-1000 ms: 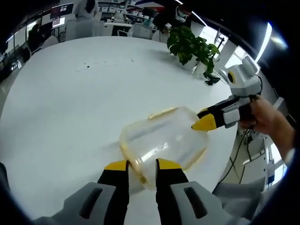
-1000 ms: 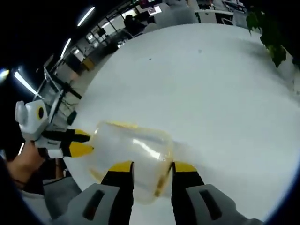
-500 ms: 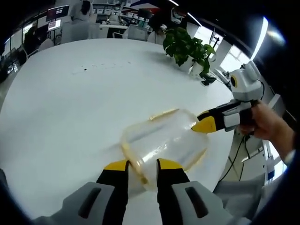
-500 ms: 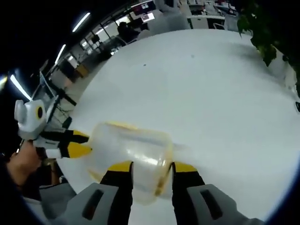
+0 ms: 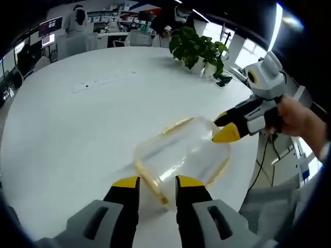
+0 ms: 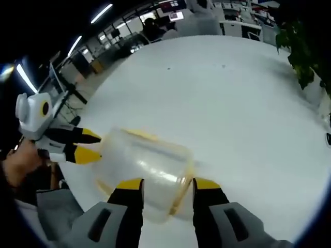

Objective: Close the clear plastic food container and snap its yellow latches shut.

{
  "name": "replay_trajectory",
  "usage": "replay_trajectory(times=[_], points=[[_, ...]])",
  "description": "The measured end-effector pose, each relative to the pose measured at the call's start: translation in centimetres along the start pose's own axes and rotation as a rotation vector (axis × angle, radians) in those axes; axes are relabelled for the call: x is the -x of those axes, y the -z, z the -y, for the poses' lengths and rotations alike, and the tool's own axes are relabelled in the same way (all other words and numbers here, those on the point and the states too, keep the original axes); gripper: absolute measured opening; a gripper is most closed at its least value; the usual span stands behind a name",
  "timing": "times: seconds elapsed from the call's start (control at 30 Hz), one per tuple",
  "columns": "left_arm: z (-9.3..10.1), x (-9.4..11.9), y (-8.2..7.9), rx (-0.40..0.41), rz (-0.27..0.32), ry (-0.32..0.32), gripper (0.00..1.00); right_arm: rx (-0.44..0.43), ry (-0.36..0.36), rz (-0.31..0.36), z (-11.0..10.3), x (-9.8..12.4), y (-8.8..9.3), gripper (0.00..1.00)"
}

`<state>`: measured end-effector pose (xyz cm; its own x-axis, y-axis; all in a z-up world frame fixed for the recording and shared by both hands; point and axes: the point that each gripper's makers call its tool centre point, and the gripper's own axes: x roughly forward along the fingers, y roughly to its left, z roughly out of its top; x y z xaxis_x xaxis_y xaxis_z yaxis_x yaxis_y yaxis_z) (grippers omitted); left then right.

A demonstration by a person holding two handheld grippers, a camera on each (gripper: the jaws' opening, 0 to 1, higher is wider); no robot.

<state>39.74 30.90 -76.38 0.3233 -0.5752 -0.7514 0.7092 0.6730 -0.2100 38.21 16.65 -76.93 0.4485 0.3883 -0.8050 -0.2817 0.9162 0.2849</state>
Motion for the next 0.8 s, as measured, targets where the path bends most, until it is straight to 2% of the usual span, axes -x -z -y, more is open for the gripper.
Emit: replay_trajectory(times=[0.2,0.37,0.5,0.57,0.67,0.8], points=[[0.1,0.5,-0.2,-0.082,-0.006,0.003,0.26,0.102,-0.002,-0.024,-0.2,0.5,-0.3,0.35],[0.1,0.9,-0.6,-0.127,-0.008,0.009,0.26,0.22,0.002,-0.058,0.0,0.6,-0.2,0.34],[-0.1,1.0,-0.4,-0.166,-0.042,0.007,0.26,0.237,-0.026,-0.072,-0.5,0.7,-0.2,0.35],[-0.2,1.1,-0.4,-0.202,-0.052,0.001,0.26,0.307,-0.029,-0.097,-0.5,0.9,-0.1,0.34],[-0.3,1.2,-0.7,-0.227,-0.049,-0.002,0.26,0.36,-0.026,-0.105,-0.4,1.0,-0.2,0.34],[-0.2,1.3,-1.2,-0.318,-0.054,-0.005,0.26,0.484,-0.021,-0.131,-0.2,1.1,-0.2,0.34]])
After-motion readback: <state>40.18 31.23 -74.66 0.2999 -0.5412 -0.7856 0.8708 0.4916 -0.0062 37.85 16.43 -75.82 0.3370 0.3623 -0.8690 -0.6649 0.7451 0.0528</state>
